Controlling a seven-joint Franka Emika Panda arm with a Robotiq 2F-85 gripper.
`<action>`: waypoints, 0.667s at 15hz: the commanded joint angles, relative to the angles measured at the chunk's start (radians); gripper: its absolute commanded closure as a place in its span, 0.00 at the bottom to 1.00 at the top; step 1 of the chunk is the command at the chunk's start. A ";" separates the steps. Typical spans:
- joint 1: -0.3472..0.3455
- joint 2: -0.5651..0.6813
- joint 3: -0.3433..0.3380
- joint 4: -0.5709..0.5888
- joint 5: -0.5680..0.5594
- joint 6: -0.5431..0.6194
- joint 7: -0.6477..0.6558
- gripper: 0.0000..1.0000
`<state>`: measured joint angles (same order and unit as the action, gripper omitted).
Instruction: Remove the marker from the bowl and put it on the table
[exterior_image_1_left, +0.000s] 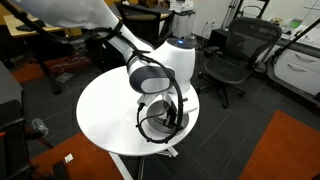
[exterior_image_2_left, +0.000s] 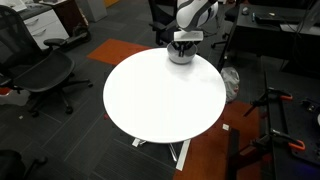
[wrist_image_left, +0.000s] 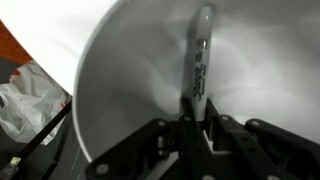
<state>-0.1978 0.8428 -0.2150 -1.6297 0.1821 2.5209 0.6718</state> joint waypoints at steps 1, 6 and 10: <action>0.030 -0.071 -0.018 -0.062 0.015 0.051 -0.003 0.96; 0.112 -0.218 -0.060 -0.181 -0.007 0.138 0.030 0.96; 0.163 -0.335 -0.055 -0.291 -0.012 0.160 0.026 0.96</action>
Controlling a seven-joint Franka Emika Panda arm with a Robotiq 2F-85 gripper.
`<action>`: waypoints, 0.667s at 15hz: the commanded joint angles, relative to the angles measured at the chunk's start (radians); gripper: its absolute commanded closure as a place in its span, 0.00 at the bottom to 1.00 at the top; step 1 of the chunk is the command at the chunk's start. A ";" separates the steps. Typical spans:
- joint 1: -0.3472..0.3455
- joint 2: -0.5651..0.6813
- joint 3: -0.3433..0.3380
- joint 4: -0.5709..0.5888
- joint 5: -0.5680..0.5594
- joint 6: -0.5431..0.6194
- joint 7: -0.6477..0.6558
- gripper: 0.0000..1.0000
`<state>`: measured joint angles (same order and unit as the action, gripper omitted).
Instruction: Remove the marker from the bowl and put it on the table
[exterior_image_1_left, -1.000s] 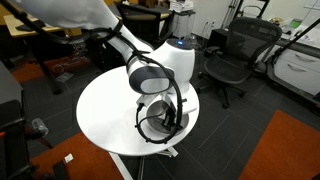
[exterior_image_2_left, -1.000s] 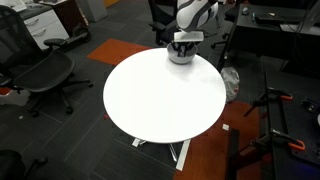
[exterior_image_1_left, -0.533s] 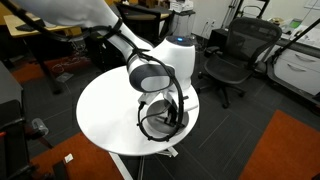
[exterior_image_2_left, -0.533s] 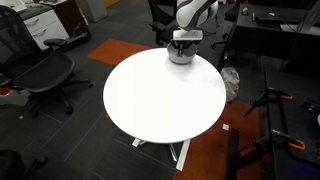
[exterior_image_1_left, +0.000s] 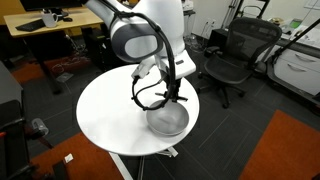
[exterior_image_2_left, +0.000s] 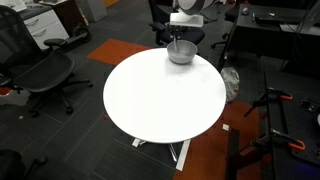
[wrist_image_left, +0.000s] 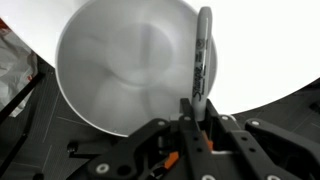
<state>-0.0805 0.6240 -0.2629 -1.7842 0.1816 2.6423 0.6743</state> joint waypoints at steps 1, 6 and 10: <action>0.060 -0.144 -0.002 -0.174 -0.015 0.047 0.024 0.96; 0.182 -0.247 -0.025 -0.373 -0.087 0.144 0.099 0.96; 0.298 -0.310 -0.044 -0.544 -0.195 0.239 0.218 0.96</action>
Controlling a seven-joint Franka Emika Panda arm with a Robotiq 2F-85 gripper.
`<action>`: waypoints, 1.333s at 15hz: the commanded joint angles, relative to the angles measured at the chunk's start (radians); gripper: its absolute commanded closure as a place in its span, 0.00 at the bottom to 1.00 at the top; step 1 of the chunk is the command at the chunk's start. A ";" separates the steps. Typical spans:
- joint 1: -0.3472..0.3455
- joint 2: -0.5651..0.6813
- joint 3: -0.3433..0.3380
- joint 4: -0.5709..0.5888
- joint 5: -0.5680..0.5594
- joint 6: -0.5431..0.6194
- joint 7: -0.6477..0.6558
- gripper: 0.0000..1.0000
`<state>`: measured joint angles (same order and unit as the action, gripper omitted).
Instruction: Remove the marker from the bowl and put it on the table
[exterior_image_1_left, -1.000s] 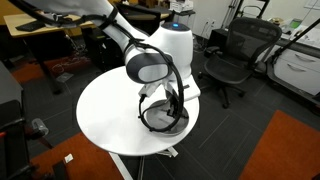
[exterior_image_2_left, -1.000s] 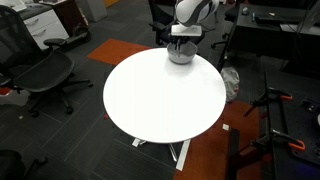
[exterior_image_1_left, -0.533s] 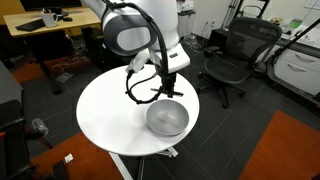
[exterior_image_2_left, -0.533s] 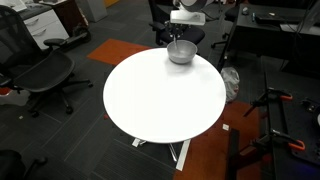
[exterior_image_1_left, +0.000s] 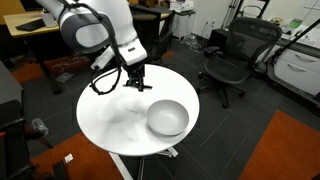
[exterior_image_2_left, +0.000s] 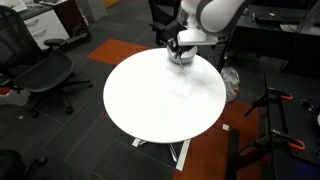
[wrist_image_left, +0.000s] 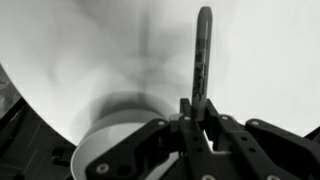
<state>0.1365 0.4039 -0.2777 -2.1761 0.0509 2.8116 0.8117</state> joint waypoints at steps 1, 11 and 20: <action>0.098 -0.111 -0.022 -0.197 -0.074 0.094 0.097 0.96; 0.168 -0.131 -0.063 -0.362 -0.108 0.131 0.356 0.96; 0.121 -0.134 -0.089 -0.375 -0.207 0.123 0.303 0.96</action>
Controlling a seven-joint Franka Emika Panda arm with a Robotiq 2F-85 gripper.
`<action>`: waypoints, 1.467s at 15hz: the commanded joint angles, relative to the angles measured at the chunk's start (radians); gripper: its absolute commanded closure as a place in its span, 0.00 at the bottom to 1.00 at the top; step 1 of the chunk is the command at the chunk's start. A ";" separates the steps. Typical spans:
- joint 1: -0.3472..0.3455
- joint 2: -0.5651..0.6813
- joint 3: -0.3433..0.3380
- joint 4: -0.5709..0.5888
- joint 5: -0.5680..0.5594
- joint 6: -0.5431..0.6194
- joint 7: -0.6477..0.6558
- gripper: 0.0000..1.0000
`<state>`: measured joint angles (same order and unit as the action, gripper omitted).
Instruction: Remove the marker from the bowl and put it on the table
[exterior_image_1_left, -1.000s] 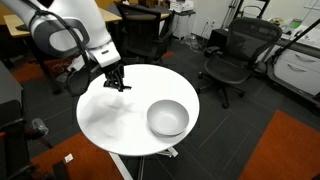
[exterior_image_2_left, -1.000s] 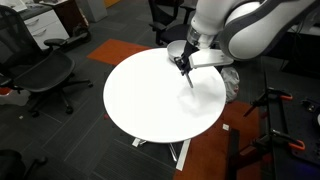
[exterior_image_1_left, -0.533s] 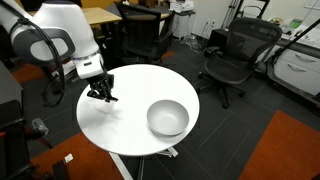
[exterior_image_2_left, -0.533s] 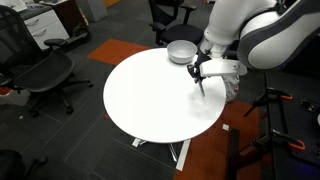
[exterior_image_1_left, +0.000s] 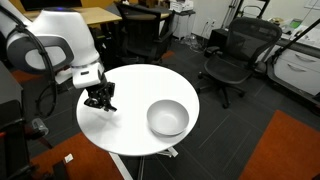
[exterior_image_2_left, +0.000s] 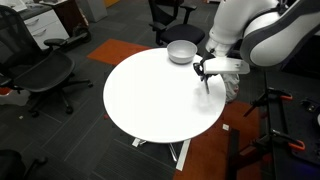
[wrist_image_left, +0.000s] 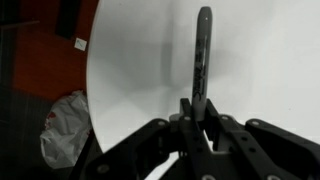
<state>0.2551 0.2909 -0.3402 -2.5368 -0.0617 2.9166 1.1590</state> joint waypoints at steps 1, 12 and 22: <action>-0.001 -0.032 -0.028 -0.017 -0.134 0.003 -0.074 0.96; -0.078 -0.033 0.021 0.010 -0.185 -0.074 -0.480 0.31; -0.089 -0.006 0.019 0.010 -0.160 -0.032 -0.563 0.00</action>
<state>0.1640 0.2836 -0.3193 -2.5291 -0.2273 2.8855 0.6013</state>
